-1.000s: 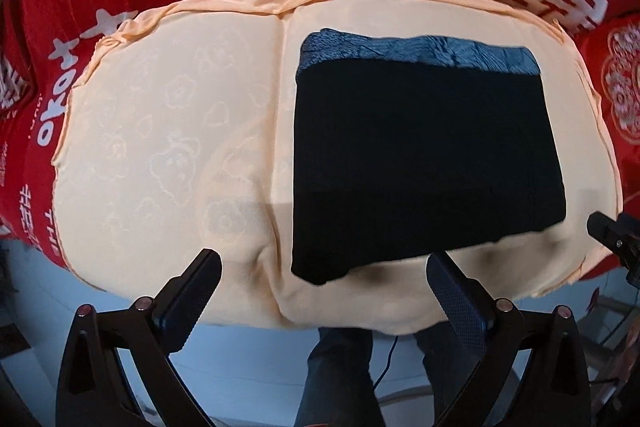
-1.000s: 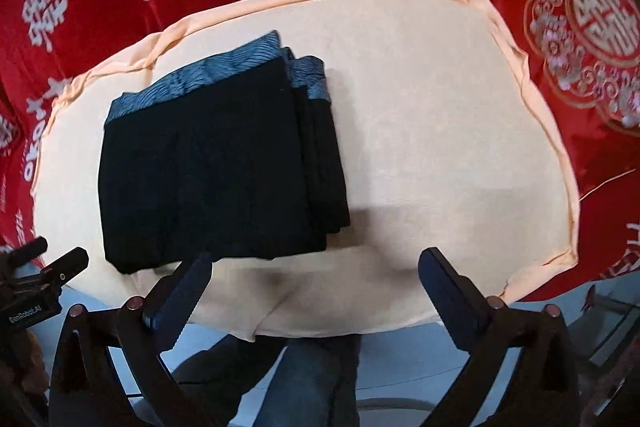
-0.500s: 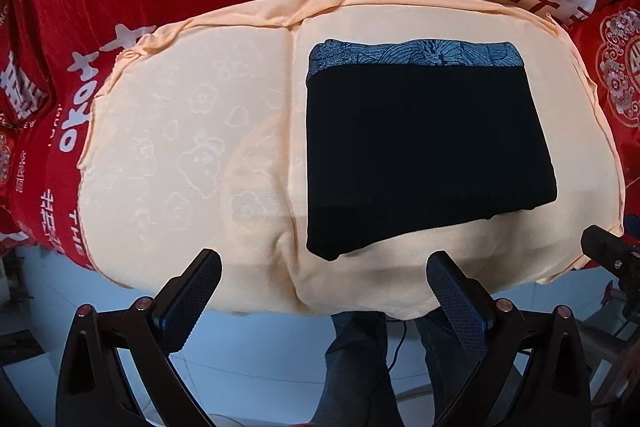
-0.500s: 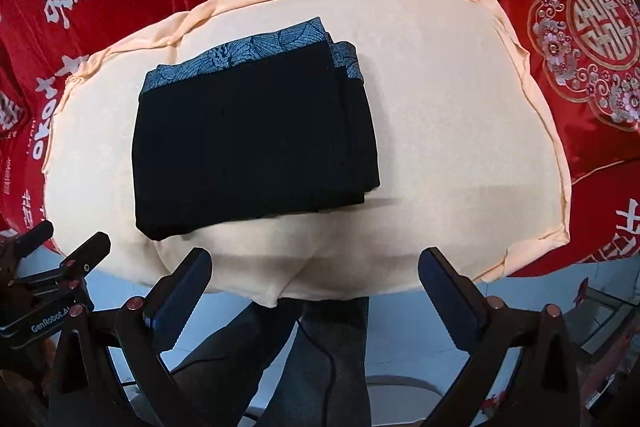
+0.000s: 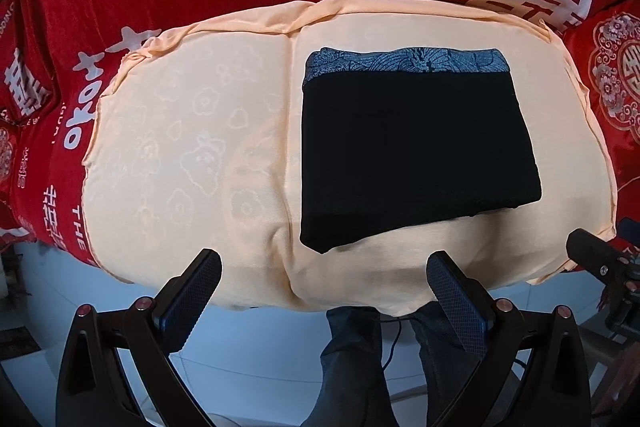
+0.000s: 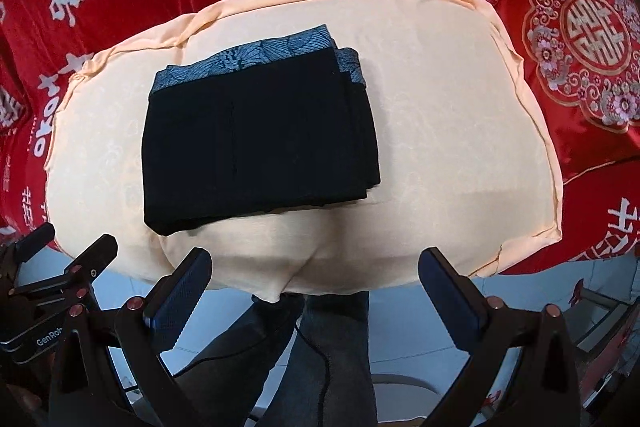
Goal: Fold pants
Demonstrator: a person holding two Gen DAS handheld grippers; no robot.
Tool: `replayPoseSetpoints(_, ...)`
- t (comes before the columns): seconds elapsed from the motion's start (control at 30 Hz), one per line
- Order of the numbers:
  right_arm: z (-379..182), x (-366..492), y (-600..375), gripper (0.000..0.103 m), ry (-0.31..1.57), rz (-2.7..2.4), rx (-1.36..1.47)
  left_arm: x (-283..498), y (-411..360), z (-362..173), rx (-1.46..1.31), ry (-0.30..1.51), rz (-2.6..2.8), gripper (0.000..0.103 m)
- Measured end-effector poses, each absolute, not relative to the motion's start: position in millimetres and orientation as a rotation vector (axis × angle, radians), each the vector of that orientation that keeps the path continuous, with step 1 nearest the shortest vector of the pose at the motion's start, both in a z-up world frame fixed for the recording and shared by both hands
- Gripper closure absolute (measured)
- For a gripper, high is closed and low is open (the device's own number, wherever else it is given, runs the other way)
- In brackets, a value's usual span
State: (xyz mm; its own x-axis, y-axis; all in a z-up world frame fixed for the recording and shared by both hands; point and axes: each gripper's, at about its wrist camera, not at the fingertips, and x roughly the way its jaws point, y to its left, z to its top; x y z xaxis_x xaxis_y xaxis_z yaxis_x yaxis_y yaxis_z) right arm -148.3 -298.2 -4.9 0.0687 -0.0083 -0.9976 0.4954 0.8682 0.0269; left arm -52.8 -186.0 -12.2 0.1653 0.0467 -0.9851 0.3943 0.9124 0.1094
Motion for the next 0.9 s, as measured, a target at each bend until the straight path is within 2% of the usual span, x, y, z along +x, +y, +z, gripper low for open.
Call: replayPoseSetpoints(0.9,7.5,-151.4,-287.8,0.000,1.432,-0.408,0.333,-64.9,-190.9,-4.5,0.401,1.372,-0.260,0.000)
